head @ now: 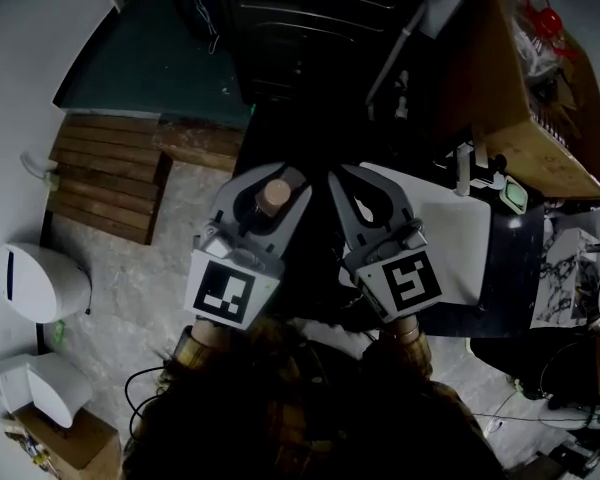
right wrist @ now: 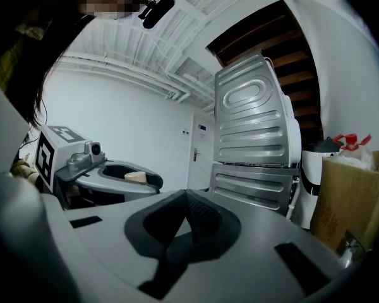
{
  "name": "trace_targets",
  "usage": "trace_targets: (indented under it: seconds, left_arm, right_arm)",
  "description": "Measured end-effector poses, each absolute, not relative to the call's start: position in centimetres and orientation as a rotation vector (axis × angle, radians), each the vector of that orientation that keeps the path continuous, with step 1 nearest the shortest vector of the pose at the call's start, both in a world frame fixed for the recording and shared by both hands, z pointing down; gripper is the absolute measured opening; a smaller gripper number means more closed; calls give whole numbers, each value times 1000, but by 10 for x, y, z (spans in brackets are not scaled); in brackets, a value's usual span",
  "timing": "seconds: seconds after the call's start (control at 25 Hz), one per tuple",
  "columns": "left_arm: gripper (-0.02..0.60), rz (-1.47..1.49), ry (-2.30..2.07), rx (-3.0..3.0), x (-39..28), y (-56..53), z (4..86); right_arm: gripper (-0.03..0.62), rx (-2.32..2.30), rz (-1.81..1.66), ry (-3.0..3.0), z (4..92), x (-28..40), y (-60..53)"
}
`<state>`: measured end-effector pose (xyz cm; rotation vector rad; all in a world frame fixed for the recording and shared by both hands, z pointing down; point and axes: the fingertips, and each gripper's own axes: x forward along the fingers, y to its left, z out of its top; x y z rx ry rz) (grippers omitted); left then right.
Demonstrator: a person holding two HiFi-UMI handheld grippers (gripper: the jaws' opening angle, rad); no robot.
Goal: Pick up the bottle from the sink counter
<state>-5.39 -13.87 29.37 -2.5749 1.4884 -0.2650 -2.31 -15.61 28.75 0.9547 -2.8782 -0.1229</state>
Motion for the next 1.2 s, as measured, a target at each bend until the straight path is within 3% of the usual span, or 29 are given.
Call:
trace_targets:
  seconds: [1.2]
  left_arm:
    - [127,-262,1356,-2631,-46,-129,291]
  right_arm:
    - [15,965,-147,-2861,290,-15,-156]
